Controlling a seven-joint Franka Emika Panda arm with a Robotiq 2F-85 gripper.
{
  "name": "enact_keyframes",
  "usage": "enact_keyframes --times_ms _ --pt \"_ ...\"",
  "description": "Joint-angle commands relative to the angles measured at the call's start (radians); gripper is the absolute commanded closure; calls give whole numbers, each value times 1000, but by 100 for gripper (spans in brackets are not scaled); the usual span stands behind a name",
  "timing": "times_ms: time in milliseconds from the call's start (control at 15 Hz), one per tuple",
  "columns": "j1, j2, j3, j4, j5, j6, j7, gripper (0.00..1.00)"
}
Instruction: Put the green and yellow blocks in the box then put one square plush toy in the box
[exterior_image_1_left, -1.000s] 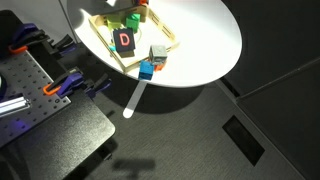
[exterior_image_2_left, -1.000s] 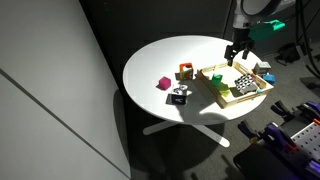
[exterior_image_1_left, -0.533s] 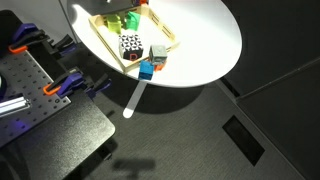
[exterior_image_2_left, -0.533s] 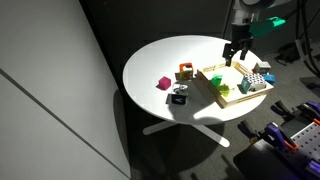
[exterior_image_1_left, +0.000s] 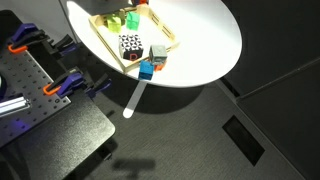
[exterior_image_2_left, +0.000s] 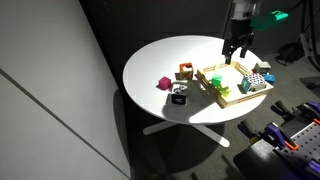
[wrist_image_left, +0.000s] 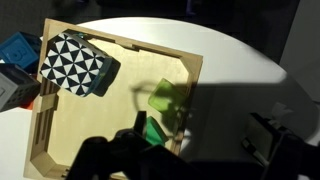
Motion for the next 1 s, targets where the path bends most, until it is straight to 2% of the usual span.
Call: enact_keyframes --times_ms 0,467,933 --pt "10 -55 4 -29 -21 25 66 0" --pt "25 -73 10 -41 -73 83 161 0" --pt "22 -44 11 -18 -56 70 132 0"
